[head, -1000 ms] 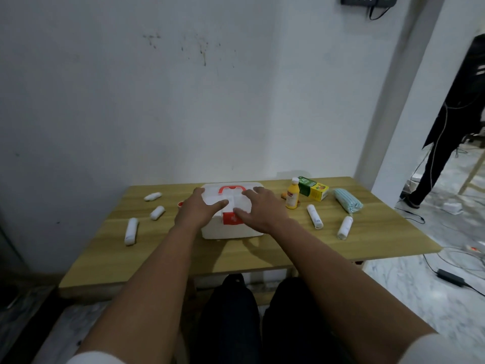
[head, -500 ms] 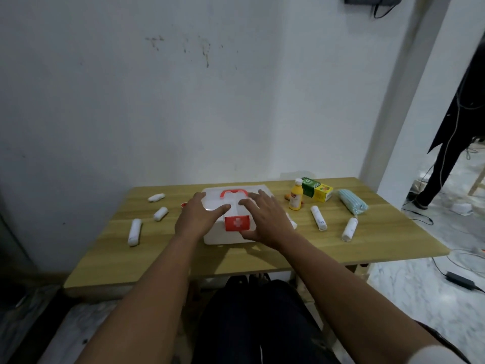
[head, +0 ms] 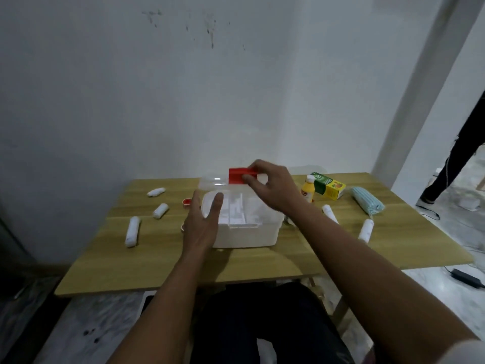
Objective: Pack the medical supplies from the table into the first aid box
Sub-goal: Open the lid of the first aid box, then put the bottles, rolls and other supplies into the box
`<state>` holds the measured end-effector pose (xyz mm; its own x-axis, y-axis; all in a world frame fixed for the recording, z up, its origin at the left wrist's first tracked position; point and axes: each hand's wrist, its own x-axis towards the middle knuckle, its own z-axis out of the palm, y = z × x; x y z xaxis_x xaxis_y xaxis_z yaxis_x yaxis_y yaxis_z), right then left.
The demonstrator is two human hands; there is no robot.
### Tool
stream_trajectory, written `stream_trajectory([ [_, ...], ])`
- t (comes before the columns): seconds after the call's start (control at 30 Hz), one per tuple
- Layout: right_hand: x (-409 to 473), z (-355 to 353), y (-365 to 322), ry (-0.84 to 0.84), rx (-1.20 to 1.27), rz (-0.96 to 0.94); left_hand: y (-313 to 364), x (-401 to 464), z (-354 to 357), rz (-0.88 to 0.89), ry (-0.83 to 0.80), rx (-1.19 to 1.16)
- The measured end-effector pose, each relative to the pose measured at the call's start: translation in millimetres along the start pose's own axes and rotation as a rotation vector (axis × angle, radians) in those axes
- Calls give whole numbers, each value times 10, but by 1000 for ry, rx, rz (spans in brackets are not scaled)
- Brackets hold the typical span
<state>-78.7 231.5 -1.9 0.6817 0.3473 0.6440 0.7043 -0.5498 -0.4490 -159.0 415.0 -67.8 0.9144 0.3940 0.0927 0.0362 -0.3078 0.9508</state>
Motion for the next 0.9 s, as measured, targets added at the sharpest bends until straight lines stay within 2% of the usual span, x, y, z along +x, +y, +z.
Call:
stream_trajectory([
  [0.1, 536, -20, 41, 9, -8, 113, -24, 50, 15, 2, -42, 89],
  [0.27, 1091, 167, 378, 35, -213, 413, -69, 104, -8, 8, -71, 209],
  [0.37, 1101, 326, 610, -32, -83, 563, -74, 123, -43, 51, -111, 191],
  [0.47, 985, 421, 786, -96, 63, 602, -59, 139, -84, 81, -167, 196],
  [0.63, 824, 275, 981, -103, 110, 640, -61, 130, -73, 106, -163, 230],
  [0.8, 735, -213, 1315, 2, -70, 633, -75, 144, -39, 103, -156, 224],
  [0.9, 598, -530, 1614, 20, -218, 698, -90, 164, -10, 108, -152, 205],
])
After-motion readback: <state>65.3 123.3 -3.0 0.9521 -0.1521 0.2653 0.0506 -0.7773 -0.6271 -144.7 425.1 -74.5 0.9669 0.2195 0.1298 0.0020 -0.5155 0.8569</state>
